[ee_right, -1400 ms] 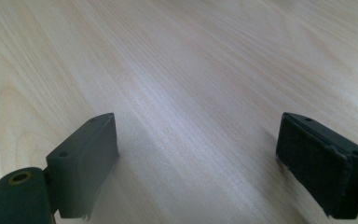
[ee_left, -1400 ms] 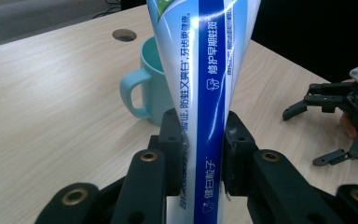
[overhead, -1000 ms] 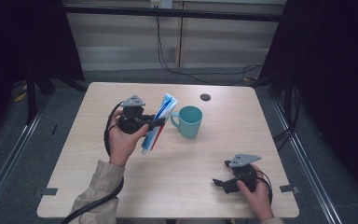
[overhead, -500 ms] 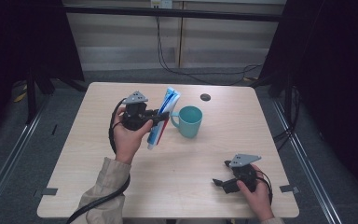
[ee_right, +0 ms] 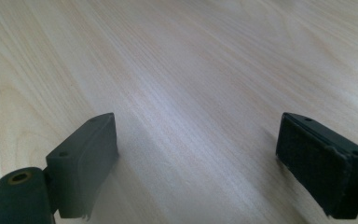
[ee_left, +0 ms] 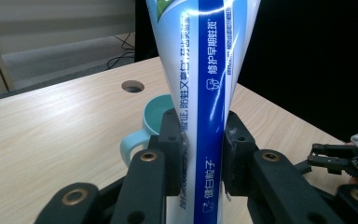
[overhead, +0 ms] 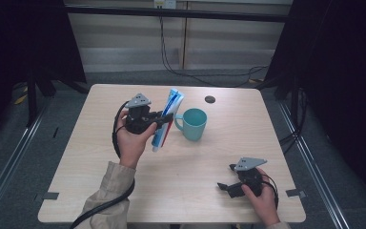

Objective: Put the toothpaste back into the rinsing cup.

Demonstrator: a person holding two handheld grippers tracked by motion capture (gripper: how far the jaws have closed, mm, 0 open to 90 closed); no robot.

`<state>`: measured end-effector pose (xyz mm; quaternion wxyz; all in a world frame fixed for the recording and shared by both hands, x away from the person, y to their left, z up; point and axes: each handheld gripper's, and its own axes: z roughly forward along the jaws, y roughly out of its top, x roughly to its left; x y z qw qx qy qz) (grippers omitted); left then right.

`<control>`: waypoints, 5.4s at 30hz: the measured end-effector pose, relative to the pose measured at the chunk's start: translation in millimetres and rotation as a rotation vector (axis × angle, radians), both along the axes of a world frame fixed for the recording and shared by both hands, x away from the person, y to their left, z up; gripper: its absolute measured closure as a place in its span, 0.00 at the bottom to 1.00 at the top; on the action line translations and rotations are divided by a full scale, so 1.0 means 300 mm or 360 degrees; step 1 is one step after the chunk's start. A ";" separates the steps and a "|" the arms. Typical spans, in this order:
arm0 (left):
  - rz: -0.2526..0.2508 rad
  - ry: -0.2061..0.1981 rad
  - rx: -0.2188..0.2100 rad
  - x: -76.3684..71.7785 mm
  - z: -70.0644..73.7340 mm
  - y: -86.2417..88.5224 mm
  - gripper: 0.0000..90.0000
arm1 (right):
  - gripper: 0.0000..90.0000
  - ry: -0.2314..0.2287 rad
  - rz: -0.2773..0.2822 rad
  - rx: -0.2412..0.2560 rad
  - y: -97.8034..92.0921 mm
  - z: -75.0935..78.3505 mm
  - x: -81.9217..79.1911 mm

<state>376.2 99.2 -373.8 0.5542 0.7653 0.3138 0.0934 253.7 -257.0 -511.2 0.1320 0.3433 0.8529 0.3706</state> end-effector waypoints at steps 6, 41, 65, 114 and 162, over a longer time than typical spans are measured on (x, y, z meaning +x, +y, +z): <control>0.0000 -0.0018 -0.0014 0.005 0.004 -0.022 0.82 | 0.13 -0.0001 0.0000 -0.0001 0.000 0.000 0.000; 0.0012 -0.0081 -0.0068 0.075 0.074 -0.098 0.82 | 0.13 0.0000 0.0001 0.0000 0.000 0.000 0.000; -0.0015 -0.0074 -0.0087 0.143 0.094 -0.177 0.82 | 0.13 0.0001 0.0000 0.0000 0.000 0.000 0.000; -0.0031 -0.0110 -0.0104 0.226 0.082 -0.284 0.82 | 0.13 -0.0004 0.0000 0.0002 0.000 0.000 0.000; -0.0031 -0.0097 -0.0030 0.316 -0.020 -0.411 0.81 | 0.13 -0.0001 -0.0002 0.0003 0.000 0.000 0.000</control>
